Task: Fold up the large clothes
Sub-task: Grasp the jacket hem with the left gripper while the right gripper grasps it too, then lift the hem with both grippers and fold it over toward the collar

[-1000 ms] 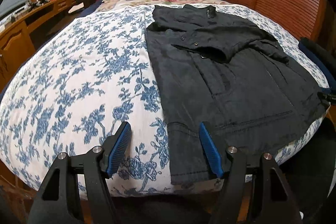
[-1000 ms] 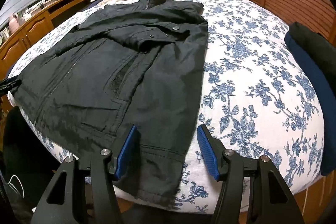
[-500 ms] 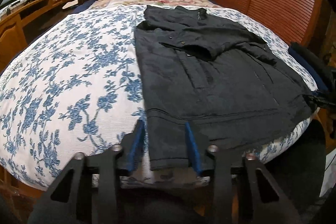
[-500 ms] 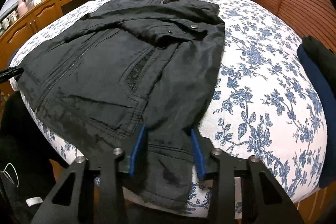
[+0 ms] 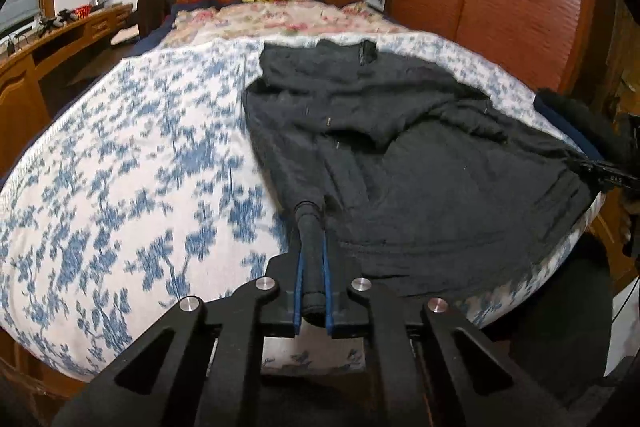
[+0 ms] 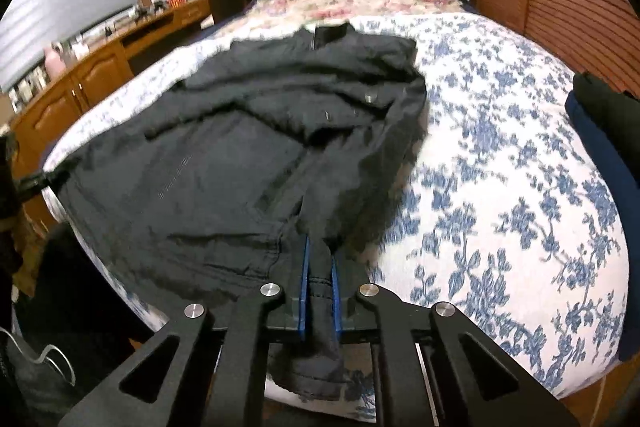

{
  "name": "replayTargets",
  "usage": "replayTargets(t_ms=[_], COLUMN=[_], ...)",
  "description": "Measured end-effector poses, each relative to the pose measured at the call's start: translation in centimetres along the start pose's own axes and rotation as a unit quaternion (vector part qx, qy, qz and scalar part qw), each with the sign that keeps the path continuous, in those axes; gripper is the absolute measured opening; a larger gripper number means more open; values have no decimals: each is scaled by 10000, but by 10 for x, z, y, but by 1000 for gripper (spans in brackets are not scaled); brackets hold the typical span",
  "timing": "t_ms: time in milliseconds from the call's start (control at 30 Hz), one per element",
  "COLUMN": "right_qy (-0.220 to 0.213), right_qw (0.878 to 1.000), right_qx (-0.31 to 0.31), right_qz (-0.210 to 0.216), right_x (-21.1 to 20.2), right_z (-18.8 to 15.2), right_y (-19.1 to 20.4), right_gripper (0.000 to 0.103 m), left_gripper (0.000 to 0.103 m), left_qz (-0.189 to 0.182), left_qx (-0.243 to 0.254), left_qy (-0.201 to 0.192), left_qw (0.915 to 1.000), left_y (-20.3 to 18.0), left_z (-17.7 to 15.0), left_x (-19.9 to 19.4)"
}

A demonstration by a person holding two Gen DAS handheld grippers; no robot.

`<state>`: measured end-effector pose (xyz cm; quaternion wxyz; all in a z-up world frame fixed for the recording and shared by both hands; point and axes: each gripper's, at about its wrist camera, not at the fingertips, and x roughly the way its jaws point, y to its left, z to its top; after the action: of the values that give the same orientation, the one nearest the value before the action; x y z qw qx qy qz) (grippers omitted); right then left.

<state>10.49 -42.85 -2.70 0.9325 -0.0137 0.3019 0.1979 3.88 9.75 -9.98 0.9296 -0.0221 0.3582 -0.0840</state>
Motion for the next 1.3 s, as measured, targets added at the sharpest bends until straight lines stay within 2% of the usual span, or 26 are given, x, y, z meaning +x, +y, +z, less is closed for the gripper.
replayTargets(t_ms=[367,533,667,833,967,1200,1300], right_qy=[-674,-1006,-1245,-1456,-1638,-1983,-2029], right_qw=[9976,9946,9914,9876,9840,9754,9737], right_qx=[-123,-223,-389,-577,-686,-935,-1002], right_qz=[58,97,100,-76,-143,-219,-261], right_x=[-40,-69,-99,-137,-164,-209,-211], right_z=[50,61,59,53,46,32,27], right_y=[3,18,29,34,34,46,44], right_gripper=[6,6,6,6,5,5,5], left_gripper=[6,6,6,6,6,6,6], left_qz=[-59,-80,-64,120,87,54,91], left_qx=[77,144,246,348,448,555,586], left_qy=[-897,-1258,-1604,-1862,-2047,-2310,-2312], left_qw=[9959,9919,9867,9818,9778,9713,9711], left_y=[-12,-19,-25,-30,-38,-47,-49], left_z=[55,73,86,97,100,100,101], left_x=[-43,-69,-102,-137,-163,-194,-197])
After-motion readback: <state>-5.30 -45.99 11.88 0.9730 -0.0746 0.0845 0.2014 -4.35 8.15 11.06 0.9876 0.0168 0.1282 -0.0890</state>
